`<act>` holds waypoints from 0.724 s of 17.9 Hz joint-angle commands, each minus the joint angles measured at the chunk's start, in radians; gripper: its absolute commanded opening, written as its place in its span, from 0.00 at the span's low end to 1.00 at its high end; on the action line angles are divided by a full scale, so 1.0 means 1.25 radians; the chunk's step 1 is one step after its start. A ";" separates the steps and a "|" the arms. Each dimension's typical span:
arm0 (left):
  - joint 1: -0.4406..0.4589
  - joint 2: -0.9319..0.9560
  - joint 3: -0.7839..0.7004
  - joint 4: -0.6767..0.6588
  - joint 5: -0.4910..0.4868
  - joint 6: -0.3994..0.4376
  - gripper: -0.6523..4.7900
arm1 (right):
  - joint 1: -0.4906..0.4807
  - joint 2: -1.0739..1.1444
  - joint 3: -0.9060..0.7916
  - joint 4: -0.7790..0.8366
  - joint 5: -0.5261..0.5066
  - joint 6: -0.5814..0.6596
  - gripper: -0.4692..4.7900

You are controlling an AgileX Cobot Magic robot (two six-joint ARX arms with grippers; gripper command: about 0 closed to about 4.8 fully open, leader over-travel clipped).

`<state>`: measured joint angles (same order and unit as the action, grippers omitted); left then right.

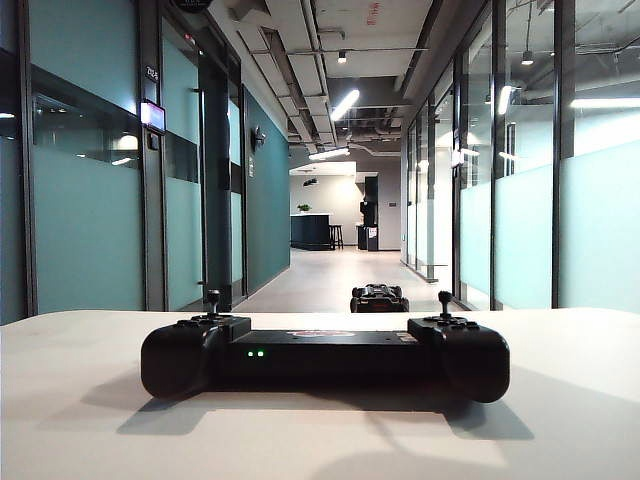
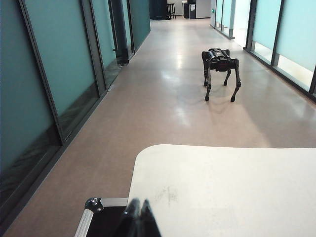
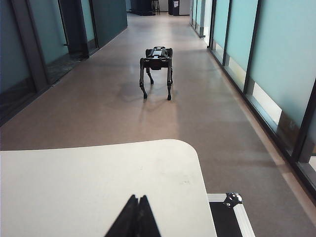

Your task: Push the left joystick on the remote control sitting on the white table forward to make the robot dog walk in a straight line until it approaches the door.

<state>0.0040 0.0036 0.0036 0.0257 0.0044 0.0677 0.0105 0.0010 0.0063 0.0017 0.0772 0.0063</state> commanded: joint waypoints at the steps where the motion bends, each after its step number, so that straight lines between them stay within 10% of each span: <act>1: 0.000 0.000 0.003 0.014 -0.001 0.003 0.11 | 0.000 -0.003 -0.004 0.014 0.002 -0.003 0.08; 13: -0.001 0.015 0.093 0.022 0.005 -0.119 0.11 | 0.001 0.044 0.177 -0.083 -0.017 0.046 0.08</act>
<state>0.0036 0.0113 0.1009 0.0669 0.0048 -0.0410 0.0113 0.0399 0.2012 -0.0620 0.0734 0.0593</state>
